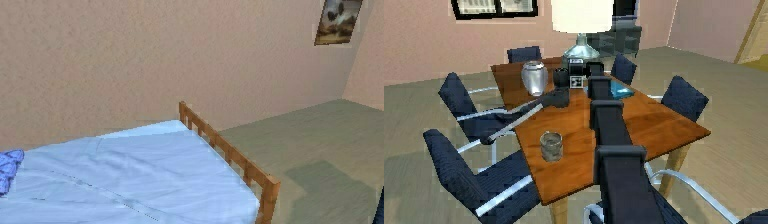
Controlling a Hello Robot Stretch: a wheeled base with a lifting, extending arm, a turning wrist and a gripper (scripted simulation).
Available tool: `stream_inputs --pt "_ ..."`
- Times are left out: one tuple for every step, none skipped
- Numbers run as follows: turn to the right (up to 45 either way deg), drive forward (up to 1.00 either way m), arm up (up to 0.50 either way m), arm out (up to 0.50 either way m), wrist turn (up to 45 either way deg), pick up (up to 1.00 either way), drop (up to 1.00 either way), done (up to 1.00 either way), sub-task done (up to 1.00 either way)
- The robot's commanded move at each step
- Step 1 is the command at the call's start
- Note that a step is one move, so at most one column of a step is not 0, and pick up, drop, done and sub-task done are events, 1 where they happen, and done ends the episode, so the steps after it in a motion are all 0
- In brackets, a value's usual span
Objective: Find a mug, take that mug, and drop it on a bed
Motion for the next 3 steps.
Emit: stream_inputs --pt "0.0 0.0 0.0 0.0 45.0 0.0 0.0 0.0 0.0" --pt "0.0 0.0 0.0 0.0 15.0 0.0 0.0 0.0 0.0" --pt "0.0 0.0 -0.3 0.0 0.0 0.0 0.0 0.0 0.0"
